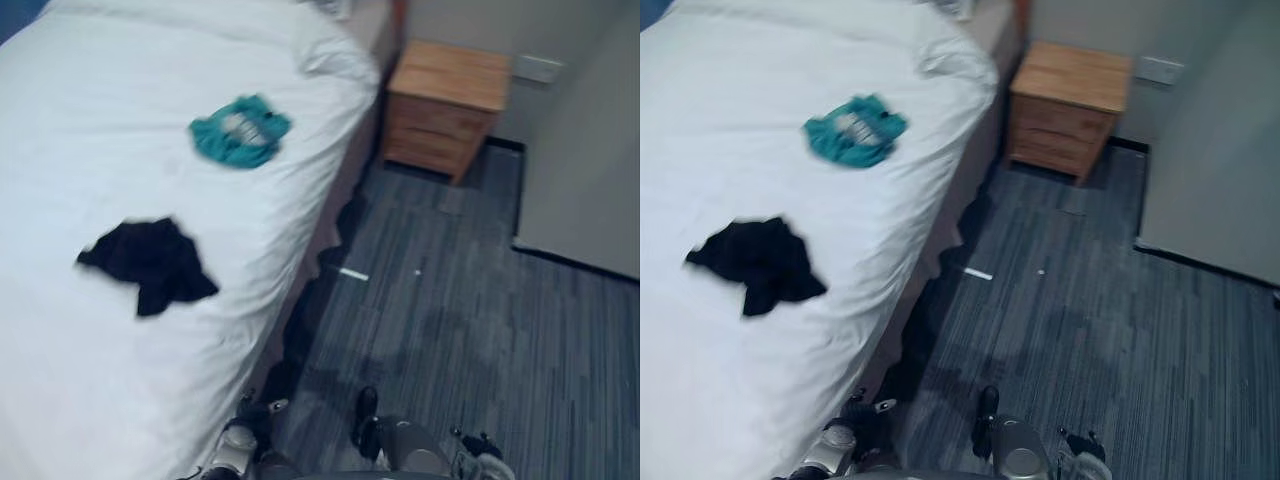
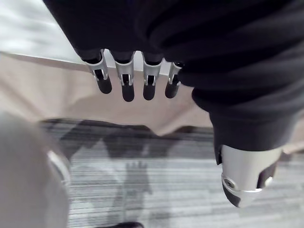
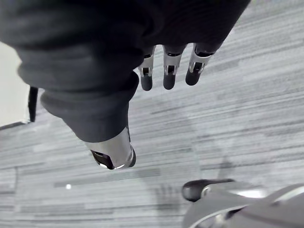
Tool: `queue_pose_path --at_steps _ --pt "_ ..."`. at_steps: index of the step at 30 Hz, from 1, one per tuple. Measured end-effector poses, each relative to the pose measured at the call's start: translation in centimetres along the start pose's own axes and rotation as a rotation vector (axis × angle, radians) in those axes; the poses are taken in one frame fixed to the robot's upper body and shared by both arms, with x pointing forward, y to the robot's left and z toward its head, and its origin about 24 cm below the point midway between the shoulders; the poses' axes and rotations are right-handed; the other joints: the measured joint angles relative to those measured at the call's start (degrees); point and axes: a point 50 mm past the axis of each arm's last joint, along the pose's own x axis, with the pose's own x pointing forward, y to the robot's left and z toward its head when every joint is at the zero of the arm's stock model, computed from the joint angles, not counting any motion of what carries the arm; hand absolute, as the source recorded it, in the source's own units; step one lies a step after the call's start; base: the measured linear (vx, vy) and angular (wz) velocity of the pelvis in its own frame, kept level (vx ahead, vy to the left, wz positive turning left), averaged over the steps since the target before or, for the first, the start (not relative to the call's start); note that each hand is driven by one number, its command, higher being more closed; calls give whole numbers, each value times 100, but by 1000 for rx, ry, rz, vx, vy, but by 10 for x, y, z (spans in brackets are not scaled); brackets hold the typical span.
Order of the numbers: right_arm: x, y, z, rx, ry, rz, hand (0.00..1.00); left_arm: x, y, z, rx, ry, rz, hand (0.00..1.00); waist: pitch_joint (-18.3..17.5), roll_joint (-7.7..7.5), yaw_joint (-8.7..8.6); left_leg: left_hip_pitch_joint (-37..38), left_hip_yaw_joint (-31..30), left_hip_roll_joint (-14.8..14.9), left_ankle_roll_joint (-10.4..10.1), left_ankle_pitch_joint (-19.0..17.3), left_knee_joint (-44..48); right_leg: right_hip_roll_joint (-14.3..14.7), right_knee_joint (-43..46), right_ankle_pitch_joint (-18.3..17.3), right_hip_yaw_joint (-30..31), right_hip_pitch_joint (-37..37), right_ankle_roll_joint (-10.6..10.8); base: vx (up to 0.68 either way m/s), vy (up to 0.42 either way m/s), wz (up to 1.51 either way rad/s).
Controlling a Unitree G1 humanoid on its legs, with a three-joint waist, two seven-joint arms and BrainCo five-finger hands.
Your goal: Tidy the bed and pick cloth on bed and put in laundry
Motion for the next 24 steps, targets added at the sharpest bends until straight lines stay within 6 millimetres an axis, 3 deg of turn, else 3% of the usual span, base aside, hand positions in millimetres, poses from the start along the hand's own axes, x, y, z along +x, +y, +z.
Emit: queue_pose_path --at_steps 2,3,5,6,7,8,9,10,11,12,13,14,15,16,18,19,20,21,22,23,24 --pt "0 6 0 -49 3 18 0 1 3 7 -3 -32 19 0 48 -110 78 -214 -482 -240 -81 -55 -1094 57 -159 0 464 272 141 249 192 -173" --pt "0 8 0 -75 -3 26 0 1 4 9 -8 -47 35 0 10 -145 90 -216 -663 -328 -118 -20 -2401 58 -332 6 785 393 287 262 245 -168" --pt "1 7 1 -107 -14 28 0 0 3 9 -9 -51 42 0 -62 -66 97 -208 -679 -338 -198 139 -3624 63 -494 63 1091 404 437 182 214 -130" --pt "2 2 2 -118 -16 20 0 0 1 8 1 -49 35 0 -130 47 99 -178 -672 -386 -231 557 -4084 54 -536 93 1282 402 516 283 329 -115" --pt "1 2 -1 -119 -5 23 0 0 0 6 4 -41 31 0 -118 -72 136 -1 -585 -535 -173 765 -4181 -63 -521 46 1483 470 651 372 386 -79" --pt "0 2 -6 -120 4 27 0 1 5 3 21 -32 39 0 -171 -287 66 161 -524 -792 -89 719 -4384 -313 -438 -86 1509 473 846 387 367 -10" --pt "-4 1 -19 -127 38 28 0 1 4 6 37 -42 32 0 -144 -409 57 296 -536 -1058 136 531 -4463 -595 9 -330 1408 431 1034 299 272 29" --pt "-4 -1 -23 -136 52 24 0 1 2 6 47 -43 24 0 -135 -410 73 376 -520 -1093 214 478 -4465 -663 323 -395 1369 341 1117 255 273 11" --pt "-4 -5 -26 -142 65 17 0 0 1 2 51 -39 19 0 -120 -423 99 647 -558 -1231 318 411 -4679 -728 1311 -438 1336 3 1181 182 233 -26" --pt "-4 -5 -26 -145 62 18 0 -1 5 -3 50 -26 25 0 -120 -455 155 863 -588 -1265 336 403 -4828 -774 1972 -401 1263 -253 1186 218 274 -28" --pt "-6 1 -28 -142 67 32 0 0 13 -10 56 -10 40 0 -110 -570 146 1151 -714 -1336 393 367 -5012 -938 3185 -165 961 -705 1198 245 180 23" --pt "-8 6 -32 -136 75 43 0 1 19 -11 57 -4 51 0 -100 -715 38 1361 -876 -1301 460 296 -5018 -1000 3831 -385 695 -984 1201 342 75 54" --pt "-8 4 -34 -138 79 40 0 0 17 -12 53 0 47 0 -97 -721 24 1404 -972 -1243 427 232 -5010 -1011 3859 -651 561 -1076 1107 380 -78 82" --pt "-8 3 -32 -139 75 38 0 0 13 -12 40 6 37 0 -100 -652 -59 1407 -1131 -1170 406 149 -5024 -1003 3478 -834 344 -1242 1030 333 -134 71" --pt "-4 2 -20 -137 39 34 0 0 9 -12 37 11 28 0 16 -439 -204 1506 -1213 -1008 311 56 -5211 -927 1909 -636 53 -1381 912 365 -199 52" --pt "-3 2 -15 -135 29 32 0 0 11 -12 32 15 33 0 46 -379 -267 1625 -1246 -981 241 6 -5409 -964 639 -207 -101 -1381 928 512 -302 40" --pt "-3 1 -16 -132 32 30 0 1 14 -12 44 16 42 0 63 -425 -296 1795 -1251 -1000 104 -85 -5560 -1111 147 341 -294 -1338 954 470 -266 38" --pt "-2 -1 -17 -124 37 22 0 2 14 -11 60 17 41 0 113 -230 -307 1934 -1221 -899 46 -172 -5621 -1092 383 508 -508 -1338 802 513 -261 18" --pt "1 -11 -10 -120 18 -6 0 0 5 -13 69 26 16 0 76 127 -273 2124 -1088 -627 -41 -104 -5646 -909 666 221 -663 -1377 640 557 -198 -17" --pt "1 -14 -8 -113 13 -16 0 -1 3 -15 65 31 9 0 24 255 -269 2143 -784 -505 -336 105 -5375 -719 840 -30 -672 -1352 543 568 -209 -32" --pt "1 -14 -9 -102 14 -19 0 -2 0 -16 50 35 0 0 33 232 -264 2017 -676 -442 -406 138 -4772 -651 852 -162 -655 -1193 538 555 -233 -34"
